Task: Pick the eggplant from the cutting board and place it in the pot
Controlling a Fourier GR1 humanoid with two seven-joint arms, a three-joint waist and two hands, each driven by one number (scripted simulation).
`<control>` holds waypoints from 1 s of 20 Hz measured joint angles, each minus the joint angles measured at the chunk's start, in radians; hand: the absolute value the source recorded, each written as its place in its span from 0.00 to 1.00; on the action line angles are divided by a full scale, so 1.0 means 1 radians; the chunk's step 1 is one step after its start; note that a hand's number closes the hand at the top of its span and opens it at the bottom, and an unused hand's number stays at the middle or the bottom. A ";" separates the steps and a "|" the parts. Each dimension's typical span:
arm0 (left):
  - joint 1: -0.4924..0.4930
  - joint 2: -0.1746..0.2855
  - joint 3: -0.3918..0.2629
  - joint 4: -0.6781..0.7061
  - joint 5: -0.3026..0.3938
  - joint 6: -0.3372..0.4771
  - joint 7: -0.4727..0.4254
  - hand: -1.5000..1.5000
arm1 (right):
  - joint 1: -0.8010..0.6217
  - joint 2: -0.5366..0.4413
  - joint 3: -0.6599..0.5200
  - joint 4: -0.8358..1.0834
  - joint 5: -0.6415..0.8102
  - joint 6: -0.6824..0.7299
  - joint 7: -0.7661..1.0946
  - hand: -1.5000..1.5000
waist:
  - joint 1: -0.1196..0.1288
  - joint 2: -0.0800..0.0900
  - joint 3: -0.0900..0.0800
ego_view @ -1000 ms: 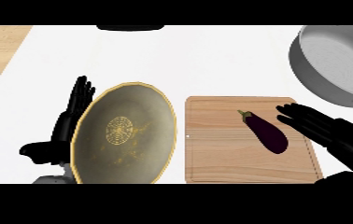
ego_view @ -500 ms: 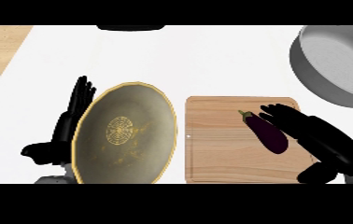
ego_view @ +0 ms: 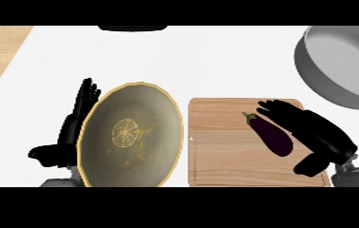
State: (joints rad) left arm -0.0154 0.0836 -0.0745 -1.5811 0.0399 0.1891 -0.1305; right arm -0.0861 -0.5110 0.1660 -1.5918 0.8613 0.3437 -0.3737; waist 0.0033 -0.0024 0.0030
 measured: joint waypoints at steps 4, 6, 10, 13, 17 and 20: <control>0.011 -0.001 0.012 0.012 0.000 -0.019 -0.022 0.50 | 0.002 0.043 0.004 0.050 0.049 -0.039 -0.018 0.00 | 0.000 0.000 -0.001; 0.031 -0.005 0.010 -0.002 0.001 -0.024 -0.023 0.50 | -0.013 0.061 0.003 0.091 0.072 -0.055 -0.033 0.00 | 0.001 0.000 -0.002; 0.031 -0.010 0.011 -0.008 -0.009 -0.028 -0.019 0.50 | -0.013 0.085 0.004 0.085 0.115 -0.080 -0.050 1.00 | -0.002 -0.002 -0.006; 0.025 -0.008 0.017 -0.003 -0.007 -0.036 -0.017 0.50 | -0.054 0.101 -0.014 0.126 0.122 -0.138 -0.098 1.00 | -0.001 -0.002 -0.007; 0.001 -0.013 0.014 -0.012 -0.017 -0.029 0.024 0.50 | -0.068 0.121 -0.032 0.171 0.137 -0.210 -0.161 1.00 | -0.003 -0.004 -0.011; -0.002 -0.016 0.019 -0.006 -0.016 -0.035 0.030 0.50 | -0.072 0.130 -0.048 0.176 0.146 -0.233 -0.188 1.00 | -0.004 -0.004 -0.013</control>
State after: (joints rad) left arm -0.0175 0.0672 -0.0551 -1.5875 0.0243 0.1539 -0.1005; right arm -0.1577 -0.3812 0.1183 -1.4155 1.0070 0.1110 -0.5620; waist -0.0010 -0.0064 -0.0095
